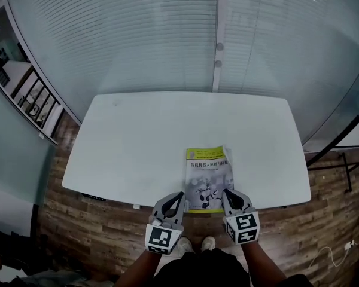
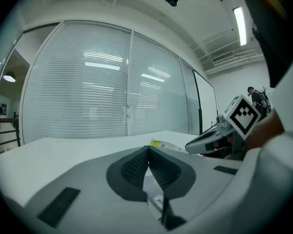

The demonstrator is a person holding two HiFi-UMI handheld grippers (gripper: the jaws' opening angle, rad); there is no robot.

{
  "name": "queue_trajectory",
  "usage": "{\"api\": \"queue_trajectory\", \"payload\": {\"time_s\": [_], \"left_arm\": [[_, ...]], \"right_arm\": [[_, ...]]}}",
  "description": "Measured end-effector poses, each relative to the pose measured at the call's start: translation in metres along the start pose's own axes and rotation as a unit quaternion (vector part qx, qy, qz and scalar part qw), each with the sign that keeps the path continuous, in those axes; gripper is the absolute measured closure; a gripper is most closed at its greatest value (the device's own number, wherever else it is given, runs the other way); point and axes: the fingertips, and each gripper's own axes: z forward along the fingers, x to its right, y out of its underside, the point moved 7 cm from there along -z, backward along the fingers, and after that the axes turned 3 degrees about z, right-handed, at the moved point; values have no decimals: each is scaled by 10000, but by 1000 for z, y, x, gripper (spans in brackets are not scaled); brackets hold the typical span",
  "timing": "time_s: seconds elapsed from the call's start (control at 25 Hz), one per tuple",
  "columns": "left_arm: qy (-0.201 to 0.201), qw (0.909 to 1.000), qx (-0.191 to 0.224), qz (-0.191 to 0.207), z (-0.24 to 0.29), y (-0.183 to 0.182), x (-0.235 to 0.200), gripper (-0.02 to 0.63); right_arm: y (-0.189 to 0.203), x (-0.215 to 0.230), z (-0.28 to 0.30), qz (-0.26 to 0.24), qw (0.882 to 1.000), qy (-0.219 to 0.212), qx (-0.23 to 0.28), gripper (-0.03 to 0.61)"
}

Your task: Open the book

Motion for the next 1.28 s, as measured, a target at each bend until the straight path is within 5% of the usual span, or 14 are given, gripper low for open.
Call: {"api": "queue_trajectory", "payload": {"time_s": [0.16, 0.28, 0.84, 1.28], "left_arm": [[114, 9999, -91, -63, 7, 4, 9, 600], [87, 9998, -99, -178, 9, 9, 10, 600], [-48, 9987, -375, -349, 26, 22, 26, 600], [-297, 9967, -425, -631, 27, 25, 41, 600]], "right_arm": [[6, 17, 8, 19, 9998, 197, -94, 569], [11, 24, 12, 144, 9994, 142, -282, 454], [33, 53, 24, 861, 9863, -168, -1400, 399], [35, 61, 37, 1854, 9519, -847, -2286, 439]]}}
